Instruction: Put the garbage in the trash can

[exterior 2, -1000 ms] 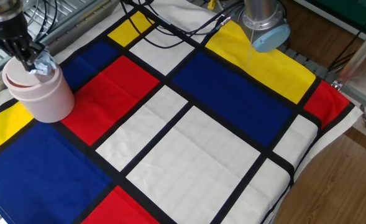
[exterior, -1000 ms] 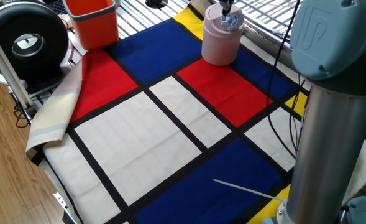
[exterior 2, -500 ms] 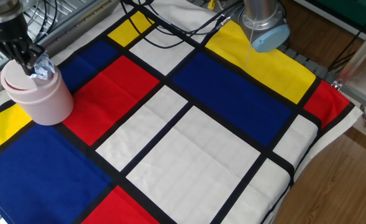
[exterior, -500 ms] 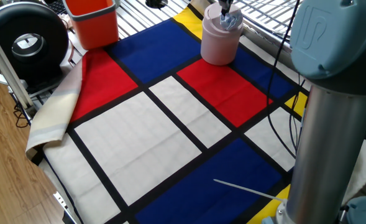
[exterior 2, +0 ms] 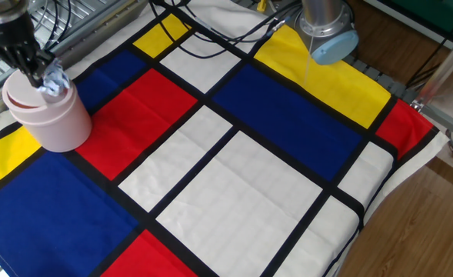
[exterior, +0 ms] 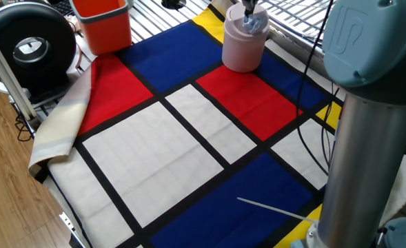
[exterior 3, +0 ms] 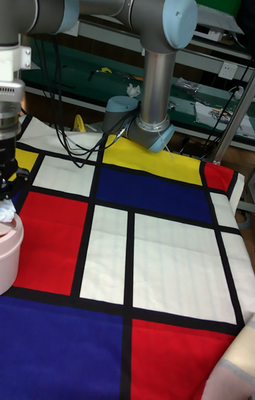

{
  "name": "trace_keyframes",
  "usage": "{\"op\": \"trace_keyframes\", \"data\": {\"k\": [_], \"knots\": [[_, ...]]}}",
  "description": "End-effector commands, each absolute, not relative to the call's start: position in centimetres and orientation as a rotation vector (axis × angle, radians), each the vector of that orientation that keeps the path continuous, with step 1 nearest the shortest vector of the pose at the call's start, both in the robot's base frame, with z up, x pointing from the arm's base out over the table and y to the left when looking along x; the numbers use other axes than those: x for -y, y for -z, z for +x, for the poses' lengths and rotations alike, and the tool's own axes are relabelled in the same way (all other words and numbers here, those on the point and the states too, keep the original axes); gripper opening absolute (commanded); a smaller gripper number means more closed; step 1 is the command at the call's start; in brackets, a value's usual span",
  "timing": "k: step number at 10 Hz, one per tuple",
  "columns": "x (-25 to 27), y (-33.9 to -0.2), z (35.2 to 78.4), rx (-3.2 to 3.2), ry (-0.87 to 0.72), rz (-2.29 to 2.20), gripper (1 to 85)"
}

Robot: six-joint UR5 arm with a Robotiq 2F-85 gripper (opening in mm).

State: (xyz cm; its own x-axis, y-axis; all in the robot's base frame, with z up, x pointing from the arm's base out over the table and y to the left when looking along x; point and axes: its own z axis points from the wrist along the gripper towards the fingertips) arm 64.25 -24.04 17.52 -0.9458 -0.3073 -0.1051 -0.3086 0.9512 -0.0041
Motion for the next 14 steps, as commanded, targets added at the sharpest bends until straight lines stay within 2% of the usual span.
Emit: {"op": "trace_keyframes", "data": {"k": [1,4,7,9,10,12,14], "knots": [[25.1,-18.4,63.6,-3.032,0.036,-0.474,1.0],[25.2,-20.2,63.0,-3.071,0.073,-0.466,1.0],[25.1,-20.1,62.9,-3.077,0.076,-0.491,1.0],[25.0,-20.1,62.9,-3.074,0.071,-0.512,4.3],[24.8,-20.1,62.8,-3.083,0.065,-0.486,5.3],[22.8,-19.8,62.3,-3.107,-0.052,-0.365,1.0],[22.2,-19.6,62.5,-3.1,-0.043,-0.342,1.0]]}}
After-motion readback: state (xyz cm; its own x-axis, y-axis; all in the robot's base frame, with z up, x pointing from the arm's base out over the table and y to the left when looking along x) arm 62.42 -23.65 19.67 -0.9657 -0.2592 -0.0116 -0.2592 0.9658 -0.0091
